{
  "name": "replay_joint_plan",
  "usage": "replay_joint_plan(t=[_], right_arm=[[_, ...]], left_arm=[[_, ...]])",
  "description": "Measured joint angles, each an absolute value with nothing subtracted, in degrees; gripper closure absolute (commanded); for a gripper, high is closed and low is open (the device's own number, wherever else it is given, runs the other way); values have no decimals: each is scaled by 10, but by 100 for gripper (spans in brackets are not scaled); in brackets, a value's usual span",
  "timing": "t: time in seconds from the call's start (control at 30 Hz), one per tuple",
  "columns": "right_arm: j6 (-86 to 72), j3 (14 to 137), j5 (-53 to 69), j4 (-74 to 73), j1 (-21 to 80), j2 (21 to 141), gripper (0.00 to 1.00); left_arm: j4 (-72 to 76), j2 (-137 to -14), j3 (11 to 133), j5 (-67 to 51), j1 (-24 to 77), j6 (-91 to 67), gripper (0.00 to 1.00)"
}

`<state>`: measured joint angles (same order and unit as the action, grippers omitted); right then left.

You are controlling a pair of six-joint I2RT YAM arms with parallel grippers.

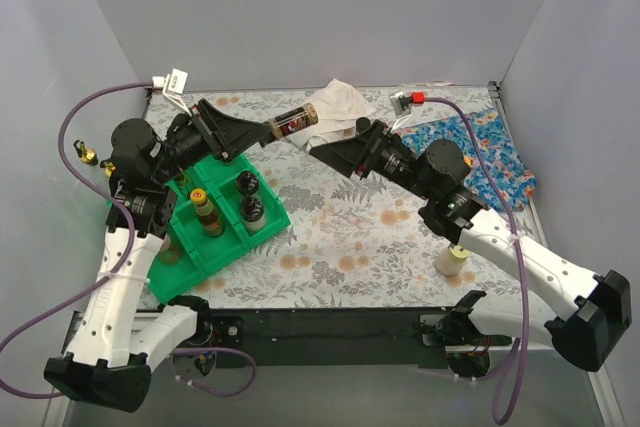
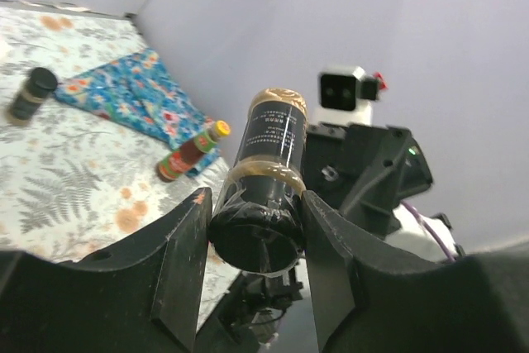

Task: Organize the condiment bottles
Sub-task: Place the bottle in the storage box.

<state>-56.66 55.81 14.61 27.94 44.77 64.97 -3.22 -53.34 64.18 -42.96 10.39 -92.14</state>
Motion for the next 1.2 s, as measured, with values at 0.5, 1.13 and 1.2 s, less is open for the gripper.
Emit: replay_joint_plan(t=[0.5, 1.13, 1.2], right_arm=[[-438, 507, 78, 95, 448, 464, 3], [-353, 498, 53, -3, 448, 446, 3], [-350, 498, 53, -4, 448, 448, 3]], left_arm=[[-552, -816, 1024, -45, 103, -642, 100], [-634, -988, 967, 192, 103, -518, 100], [-631, -1006, 959, 198, 103, -512, 100]])
